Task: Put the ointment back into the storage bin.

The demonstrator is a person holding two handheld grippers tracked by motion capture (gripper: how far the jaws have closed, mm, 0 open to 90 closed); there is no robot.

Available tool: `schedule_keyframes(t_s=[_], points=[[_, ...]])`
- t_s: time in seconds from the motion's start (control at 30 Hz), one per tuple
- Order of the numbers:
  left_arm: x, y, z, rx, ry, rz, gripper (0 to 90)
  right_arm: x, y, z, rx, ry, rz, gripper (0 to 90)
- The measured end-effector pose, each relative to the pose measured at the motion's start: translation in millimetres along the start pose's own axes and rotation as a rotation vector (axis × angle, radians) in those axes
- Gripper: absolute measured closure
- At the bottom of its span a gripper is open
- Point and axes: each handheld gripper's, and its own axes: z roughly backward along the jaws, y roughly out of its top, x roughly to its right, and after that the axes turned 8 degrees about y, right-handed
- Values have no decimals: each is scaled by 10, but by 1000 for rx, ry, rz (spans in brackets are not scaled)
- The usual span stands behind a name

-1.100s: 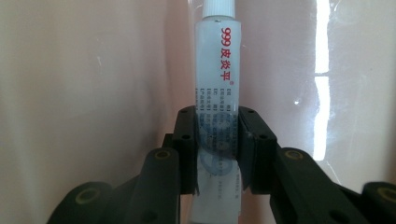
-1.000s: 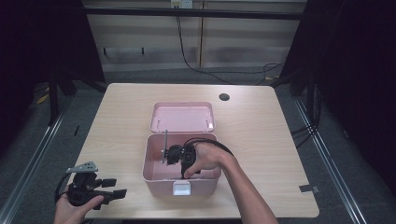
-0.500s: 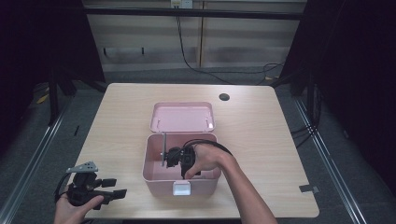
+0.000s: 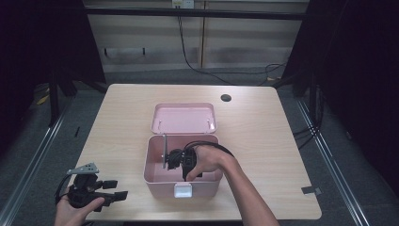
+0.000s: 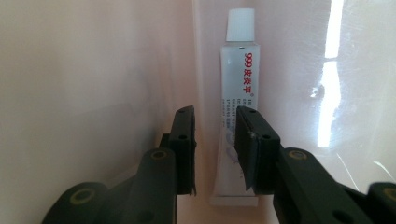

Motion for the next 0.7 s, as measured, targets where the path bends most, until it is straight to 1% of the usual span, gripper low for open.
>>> schedule_keyframes(t_s=[0.07, 0.13, 0.17, 0.2, 0.3, 0.33, 0.4, 0.43, 0.47, 0.5, 0.53, 0.57, 0.6, 0.7], points=[[-1, 0, 0, 0, 0, 1, 269, 2, -6, 0, 9, 3, 3, 690], [0, 0, -1, 0, -1, 2, 269, -4, -15, 29, 1, -13, 0, 690], [0, -1, -1, 0, 0, 0, 269, -9, -24, 38, 8, -7, -2, 690], [-1, -1, 0, -1, 0, -1, 269, -21, -46, 59, 18, -16, -7, 690], [1, -1, 0, 1, -1, 2, 269, -31, -70, 74, 24, -23, -6, 690], [1, -1, 0, 1, 0, 2, 269, -45, -95, 113, 23, -33, -9, 690], [-1, 0, -1, -3, -3, -1, 269, -56, -107, 136, 24, -38, -15, 690], [1, 0, -1, -4, -2, -1, 269, -63, -126, 155, 35, -48, -17, 690], [0, 0, -2, -4, -2, -1, 269, -69, -139, 158, 55, -46, -18, 690], [0, 0, -2, -5, -2, -1, 269, -84, -149, 204, 34, -59, -15, 690], [1, 0, -3, -4, -2, -1, 269, -92, -157, 212, 46, -53, -18, 691], [4, -1, -4, -5, -2, -1, 269, -105, -168, 235, 44, -59, -17, 690], [8, -1, -5, -3, -1, 1, 269, -110, -177, 245, 54, -58, -16, 690], [11, 0, -6, -3, -1, 0, 270, -130, -198, 284, 56, -66, -18, 690]])
